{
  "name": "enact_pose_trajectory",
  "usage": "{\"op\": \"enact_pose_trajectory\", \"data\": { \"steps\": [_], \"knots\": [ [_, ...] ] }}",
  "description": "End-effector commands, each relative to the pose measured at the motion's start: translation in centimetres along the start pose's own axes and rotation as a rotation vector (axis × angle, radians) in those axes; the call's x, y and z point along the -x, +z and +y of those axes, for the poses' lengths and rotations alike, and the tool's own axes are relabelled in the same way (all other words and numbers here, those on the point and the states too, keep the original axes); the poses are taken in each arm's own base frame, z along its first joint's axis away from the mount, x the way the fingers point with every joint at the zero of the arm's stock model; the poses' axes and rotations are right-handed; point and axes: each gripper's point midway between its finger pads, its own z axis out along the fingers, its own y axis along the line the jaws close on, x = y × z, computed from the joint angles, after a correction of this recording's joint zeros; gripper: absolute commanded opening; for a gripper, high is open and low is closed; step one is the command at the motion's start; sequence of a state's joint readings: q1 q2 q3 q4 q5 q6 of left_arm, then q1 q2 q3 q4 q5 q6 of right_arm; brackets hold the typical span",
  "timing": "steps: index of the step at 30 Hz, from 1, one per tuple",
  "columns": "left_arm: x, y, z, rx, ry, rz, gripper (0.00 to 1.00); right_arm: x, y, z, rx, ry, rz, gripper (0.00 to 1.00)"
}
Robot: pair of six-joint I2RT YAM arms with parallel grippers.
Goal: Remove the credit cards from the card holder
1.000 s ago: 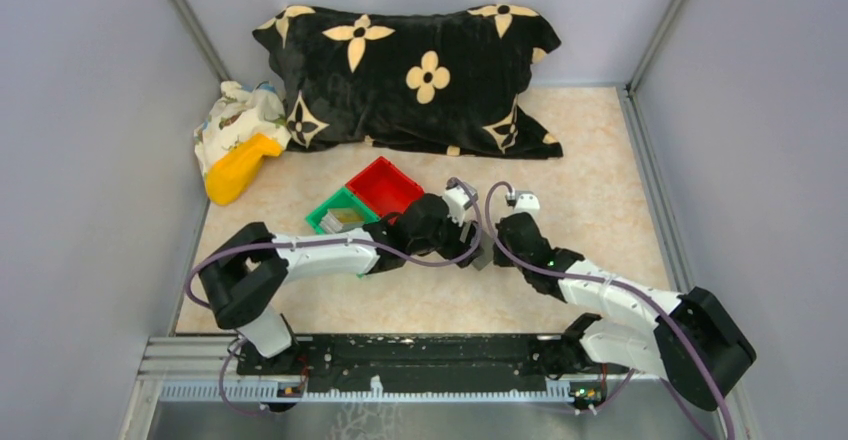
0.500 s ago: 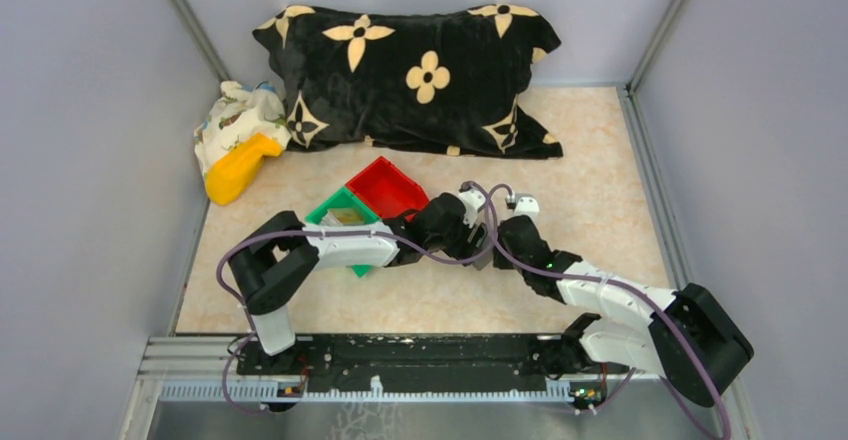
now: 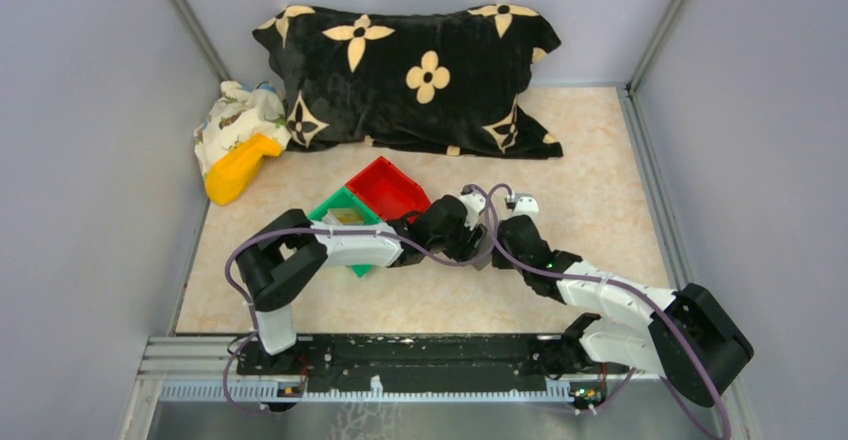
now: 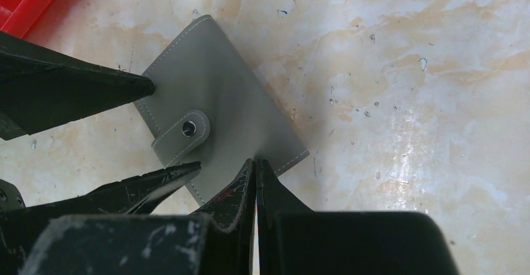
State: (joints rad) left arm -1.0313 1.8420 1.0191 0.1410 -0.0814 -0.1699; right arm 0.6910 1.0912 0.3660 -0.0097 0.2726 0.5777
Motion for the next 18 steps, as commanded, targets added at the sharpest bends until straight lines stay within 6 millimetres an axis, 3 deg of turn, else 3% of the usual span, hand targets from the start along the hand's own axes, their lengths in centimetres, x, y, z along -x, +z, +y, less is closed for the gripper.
{"op": "enact_pose_trajectory", "data": {
  "steps": [1,5,9,16,18],
  "knots": [
    [-0.1,0.7,-0.1,-0.012,0.017,0.007,0.64,0.3,0.1,0.5,0.028,0.014,-0.022,0.0],
    [-0.9,1.2,-0.1,-0.01,0.015,0.027,0.6,0.3,0.0,0.6,0.032,0.013,-0.023,0.0],
    [-1.2,1.5,-0.2,-0.019,0.009,0.036,0.45,0.3,0.0,0.5,0.03,0.012,-0.023,0.0],
    [-1.5,1.5,-0.6,-0.036,0.0,0.044,0.02,0.2,0.2,0.6,0.034,0.012,-0.021,0.0],
    [-1.6,1.5,-0.6,-0.036,-0.003,0.047,0.0,0.1,0.2,0.6,0.035,0.011,-0.019,0.0]
  ]
}}
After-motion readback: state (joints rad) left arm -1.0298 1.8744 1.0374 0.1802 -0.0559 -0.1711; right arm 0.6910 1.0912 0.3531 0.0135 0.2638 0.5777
